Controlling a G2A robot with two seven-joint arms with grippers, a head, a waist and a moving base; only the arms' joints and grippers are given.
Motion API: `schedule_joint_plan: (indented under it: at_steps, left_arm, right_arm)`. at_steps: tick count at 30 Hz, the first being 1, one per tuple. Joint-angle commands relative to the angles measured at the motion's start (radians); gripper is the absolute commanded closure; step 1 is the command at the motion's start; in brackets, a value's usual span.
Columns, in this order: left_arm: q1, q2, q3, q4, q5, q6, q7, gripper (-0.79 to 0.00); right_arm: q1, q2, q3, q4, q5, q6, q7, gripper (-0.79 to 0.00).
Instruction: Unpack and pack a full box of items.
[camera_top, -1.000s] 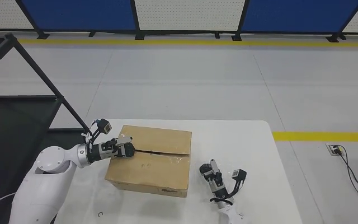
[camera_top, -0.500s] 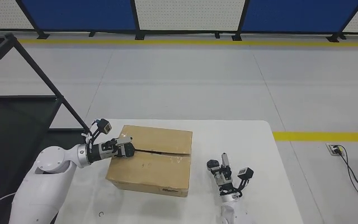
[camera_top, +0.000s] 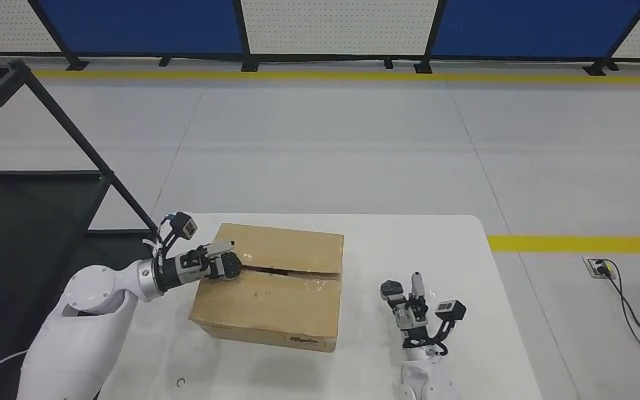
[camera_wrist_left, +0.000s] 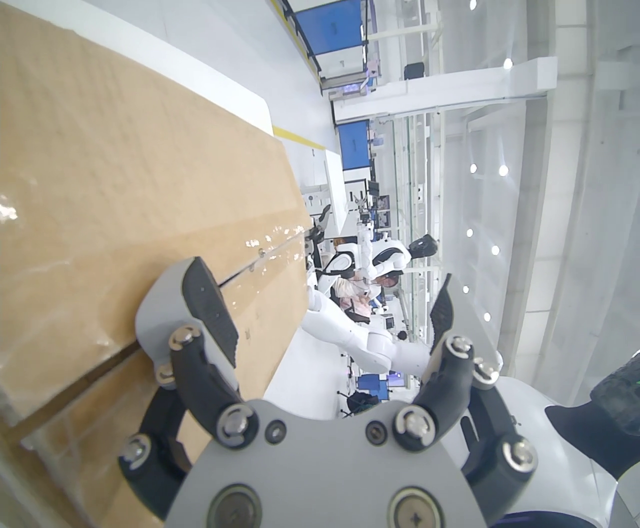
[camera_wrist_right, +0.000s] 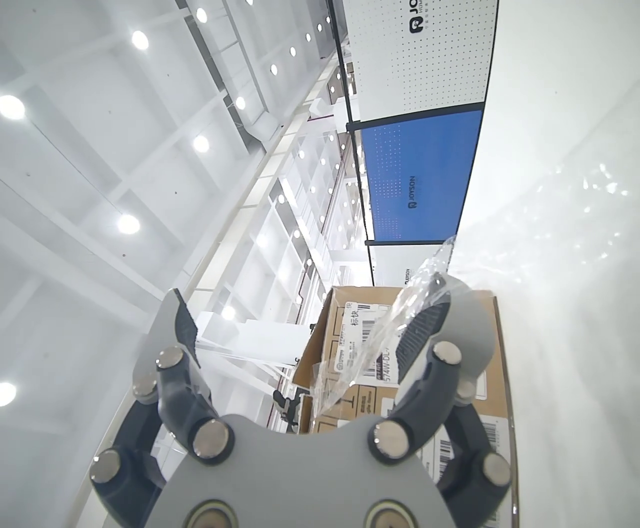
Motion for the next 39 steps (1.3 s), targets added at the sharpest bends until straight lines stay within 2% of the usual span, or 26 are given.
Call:
schedule_joint_plan:
  at_steps: [1,13,21,26,34,39]
  left_arm:
    - [0.010,0.003,-0.010,-0.006,-0.007,0.009,0.009,-0.785]
    - [0.009,0.001,-0.001,-0.004,-0.018,0.110,0.066,-0.785]
    - [-0.008,-0.005,0.016,0.023,-0.030,0.132,0.071,-0.785]
    - [-0.010,-0.008,0.018,0.035,-0.053,0.128,0.070,-0.785]
    - [-0.009,-0.011,0.022,0.043,-0.069,0.124,0.060,-0.785]
    - [-0.010,-0.010,0.024,0.046,-0.067,0.124,0.044,-0.785]
  right_arm:
    - [-0.004,0.000,0.007,-0.005,-0.005,-0.002,0.000,-0.785]
    - [-0.033,0.003,0.054,-0.056,-0.052,-0.038,0.001,-0.785]
    - [-0.053,0.003,0.084,-0.101,-0.098,-0.039,-0.042,-0.785]
    - [-0.081,-0.002,0.082,-0.163,-0.185,-0.041,-0.094,-0.785]
    - [-0.175,-0.016,0.063,-0.336,-0.371,-0.055,-0.205,-0.785]
    - [-0.216,-0.026,0.048,-0.430,-0.470,-0.022,-0.277,-0.785]
